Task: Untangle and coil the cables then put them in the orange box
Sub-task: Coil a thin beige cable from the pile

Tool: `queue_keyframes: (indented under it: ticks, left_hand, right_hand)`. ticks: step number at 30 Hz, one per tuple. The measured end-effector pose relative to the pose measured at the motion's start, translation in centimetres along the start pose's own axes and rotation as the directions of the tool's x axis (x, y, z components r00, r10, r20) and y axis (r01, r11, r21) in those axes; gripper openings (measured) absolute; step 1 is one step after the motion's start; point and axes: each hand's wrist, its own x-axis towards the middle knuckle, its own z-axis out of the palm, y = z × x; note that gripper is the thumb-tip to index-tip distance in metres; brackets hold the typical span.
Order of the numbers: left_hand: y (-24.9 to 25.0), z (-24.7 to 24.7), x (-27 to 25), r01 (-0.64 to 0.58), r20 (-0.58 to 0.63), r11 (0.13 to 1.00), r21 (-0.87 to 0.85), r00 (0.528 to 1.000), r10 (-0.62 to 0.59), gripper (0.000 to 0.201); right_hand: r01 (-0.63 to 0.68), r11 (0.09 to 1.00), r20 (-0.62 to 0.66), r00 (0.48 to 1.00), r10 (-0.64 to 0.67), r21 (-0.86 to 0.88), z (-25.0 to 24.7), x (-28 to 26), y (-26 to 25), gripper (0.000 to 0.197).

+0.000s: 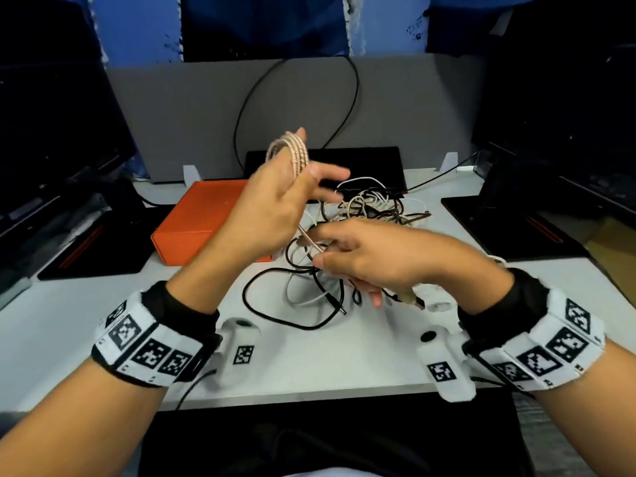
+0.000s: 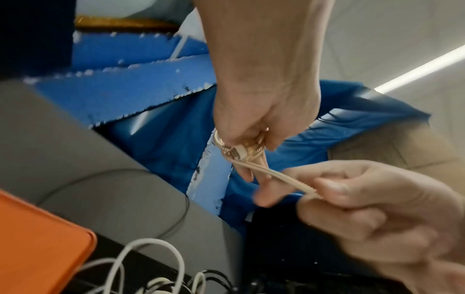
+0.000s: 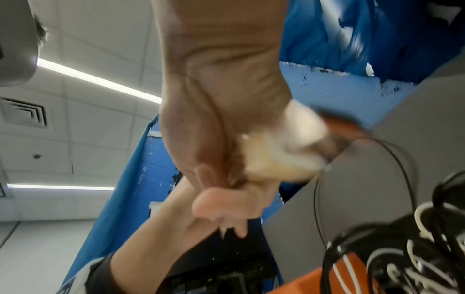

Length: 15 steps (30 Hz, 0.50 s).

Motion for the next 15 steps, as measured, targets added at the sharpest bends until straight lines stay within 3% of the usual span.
queue_keyframes:
  ticks: [2,3,5,8,11,15]
  left_hand:
    - [-0.7,-0.8,-0.1,0.074,0.145,0.967,0.243,0.983,-0.112,0.039]
    - [-0.8,-1.1,-0.2,0.116,0.242,0.965,0.236,0.955,-0.174,0.039]
    - [-0.4,-1.4,-0.6,0.206,0.375,0.975,0.08,0.9,-0.221,0.044]
    - [-0.2,-1.7,-0.9,0.238,0.452,0.964,-0.116,0.877,-0.162,0.058]
    - [-1.0,-2.4,-0.7,0.274,0.54,0.92,-0.28,0.837,-0.085,0.047]
    - [-1.1,-2.5,-0.6,0.349,0.543,0.806,-0.478,0.839,-0.041,0.041]
  right_hand:
    - [0.038,0.991,-0.089,0.995,-0.05,-0.131,-1.3,-0.3,0.2,0.022]
    - [0.054,0.984,-0.174,0.981,-0.085,-0.172,-1.9,-0.3,0.5,0.021]
    - [0.075,0.989,-0.331,0.937,-0.114,-0.129,-2.6,0.0,1.2,0.015]
    - [0.207,0.978,-0.465,0.868,-0.173,0.022,-1.8,0.7,1.9,0.018]
    - [0.238,0.971,-0.506,0.837,-0.208,-0.005,-0.9,0.9,1.8,0.024]
    - [0.27,0.962,-0.512,0.823,-0.248,-0.033,-0.1,1.4,1.3,0.022]
